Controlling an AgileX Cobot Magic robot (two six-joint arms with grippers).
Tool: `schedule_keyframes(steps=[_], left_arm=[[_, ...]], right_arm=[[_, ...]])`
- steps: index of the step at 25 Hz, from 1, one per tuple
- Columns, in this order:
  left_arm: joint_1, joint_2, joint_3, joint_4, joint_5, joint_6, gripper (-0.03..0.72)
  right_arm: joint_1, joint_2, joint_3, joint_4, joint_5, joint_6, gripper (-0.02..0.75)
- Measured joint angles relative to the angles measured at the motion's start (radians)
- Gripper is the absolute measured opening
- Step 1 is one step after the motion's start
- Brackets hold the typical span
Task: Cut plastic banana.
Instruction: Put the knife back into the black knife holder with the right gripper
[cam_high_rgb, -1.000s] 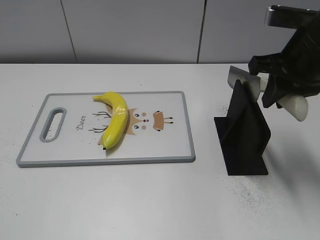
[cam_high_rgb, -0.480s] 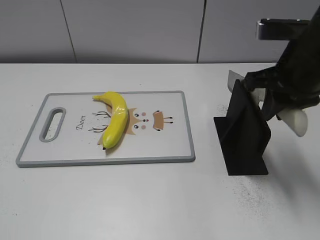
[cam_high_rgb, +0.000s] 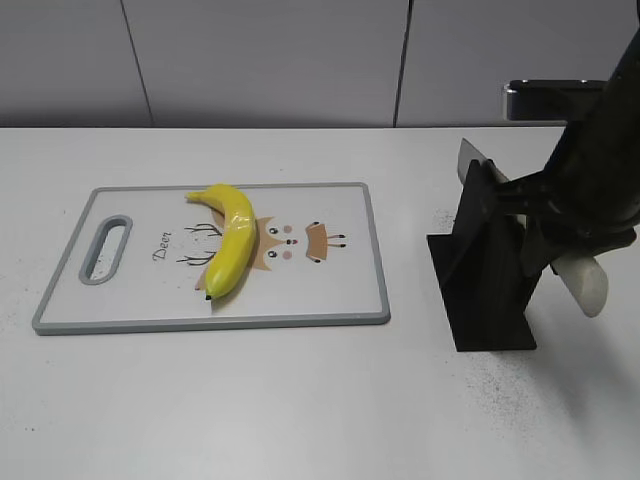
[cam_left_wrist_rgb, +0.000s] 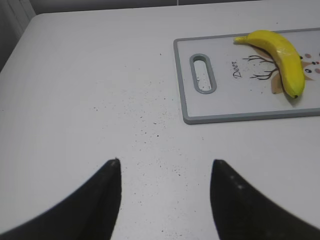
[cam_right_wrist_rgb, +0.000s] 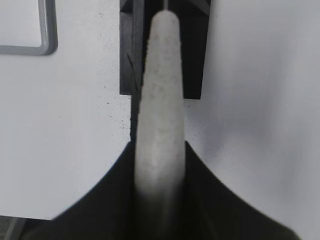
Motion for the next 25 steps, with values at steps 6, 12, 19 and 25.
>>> schedule_keyframes(steps=[6,12,19,25], left_arm=[[0.0,0.0,0.0,0.0,0.0,0.0,0.532],[0.0,0.0,0.0,0.0,0.0,0.0,0.526],[0.0,0.0,0.0,0.0,0.0,0.0,0.522],[0.0,0.0,0.001,-0.039,0.0,-0.036,0.518]], right_arm=[[0.005,0.0,0.001,0.027,0.037,-0.017,0.333],[0.005,-0.043,0.002,0.029,0.015,-0.055,0.614],[0.005,-0.243,0.022,0.029,-0.016,-0.16,0.615],[0.005,-0.488,0.208,0.029,-0.032,-0.276,0.594]])
